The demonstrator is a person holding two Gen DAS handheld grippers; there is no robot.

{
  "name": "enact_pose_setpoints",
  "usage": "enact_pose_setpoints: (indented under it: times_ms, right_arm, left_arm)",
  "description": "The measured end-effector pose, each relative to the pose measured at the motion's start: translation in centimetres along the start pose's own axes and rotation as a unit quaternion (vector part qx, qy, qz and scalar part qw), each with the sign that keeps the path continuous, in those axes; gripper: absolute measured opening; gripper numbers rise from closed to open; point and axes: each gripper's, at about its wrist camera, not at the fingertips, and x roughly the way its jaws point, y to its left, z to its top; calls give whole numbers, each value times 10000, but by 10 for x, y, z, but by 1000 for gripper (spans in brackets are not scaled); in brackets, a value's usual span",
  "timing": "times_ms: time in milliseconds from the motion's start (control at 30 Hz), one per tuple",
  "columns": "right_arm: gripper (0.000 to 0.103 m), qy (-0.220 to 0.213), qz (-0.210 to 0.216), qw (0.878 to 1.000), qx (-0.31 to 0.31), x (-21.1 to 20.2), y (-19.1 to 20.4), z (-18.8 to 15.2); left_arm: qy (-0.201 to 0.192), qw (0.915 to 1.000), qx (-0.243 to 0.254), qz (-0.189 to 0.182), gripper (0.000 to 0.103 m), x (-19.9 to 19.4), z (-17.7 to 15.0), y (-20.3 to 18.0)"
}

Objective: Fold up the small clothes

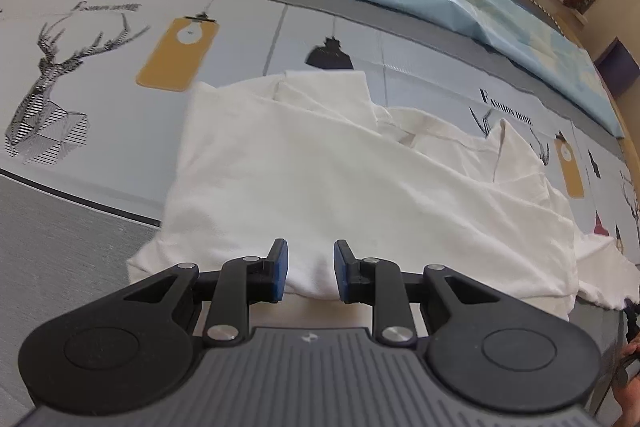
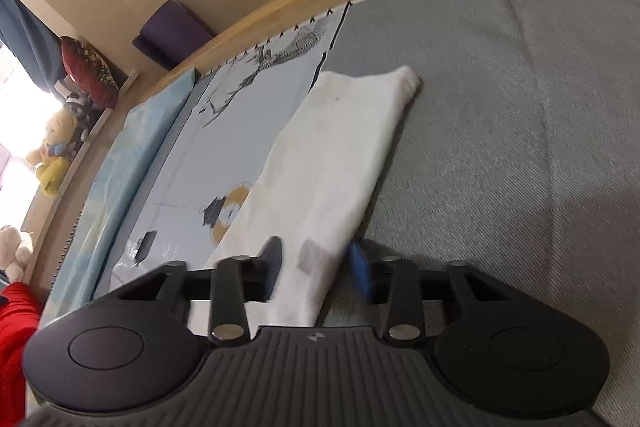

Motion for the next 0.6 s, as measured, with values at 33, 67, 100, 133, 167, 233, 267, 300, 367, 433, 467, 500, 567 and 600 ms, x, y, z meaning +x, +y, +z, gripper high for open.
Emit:
enact_pose_setpoints:
  times_ms: [33,67,100,133,167,233,267,300,367,433,467,500,567,600]
  right_arm:
    - [3,-1,-14,10000,34,-1,0,-1]
    - [3,-89,-32,9999,44,-4,3,-4]
    - [3,-200,-103,9997,-41,-9,7,-5]
    - [3,-354,-192,9990,-200,-15,16,-7]
    - [3,-528,-238,9975,-397,-23,29,-9]
    - [3,-852,-156,9901,-1100,-44,72,-21]
    - [3,-974,-29,9835,-1525,-56,95,-30]
    - [3,-1085,235,9735,-2000,-71,122,-44]
    - [3,-1155,1015,9464,-2842,-104,173,-81]
    - [3,-917,1965,9053,-3652,-138,220,-135]
    - [3,-735,2358,8850,-3946,-154,236,-161]
    - [3,-463,2808,8609,-4217,-171,251,-193]
    - [4,317,3567,8044,-4740,-198,269,-255]
    - [4,807,3779,7726,-5037,-207,274,-288]
  left_arm:
    - [-51,10000,-24,13,27,-3,1,3]
    - [-92,9999,-57,34,27,-5,3,7]
    - [-115,9999,-103,52,27,-7,5,11]
    - [-131,9998,-168,49,27,-8,7,15]
    - [-145,9996,-246,32,27,-11,9,20]
    - [-190,9991,-383,1,27,-16,13,30]
    - [-219,9989,-418,-8,27,-19,15,34]
    - [-250,9987,-452,-13,27,-22,17,39]
    - [-312,9979,-572,-8,27,-28,20,49]
    - [-363,9968,-719,2,27,-33,24,61]
    - [-398,9961,-793,6,27,-36,27,67]
    - [-438,9952,-871,17,27,-40,29,73]
    - [-483,9938,-997,17,27,-45,32,84]
    - [-489,9932,-1057,-2,27,-47,33,88]
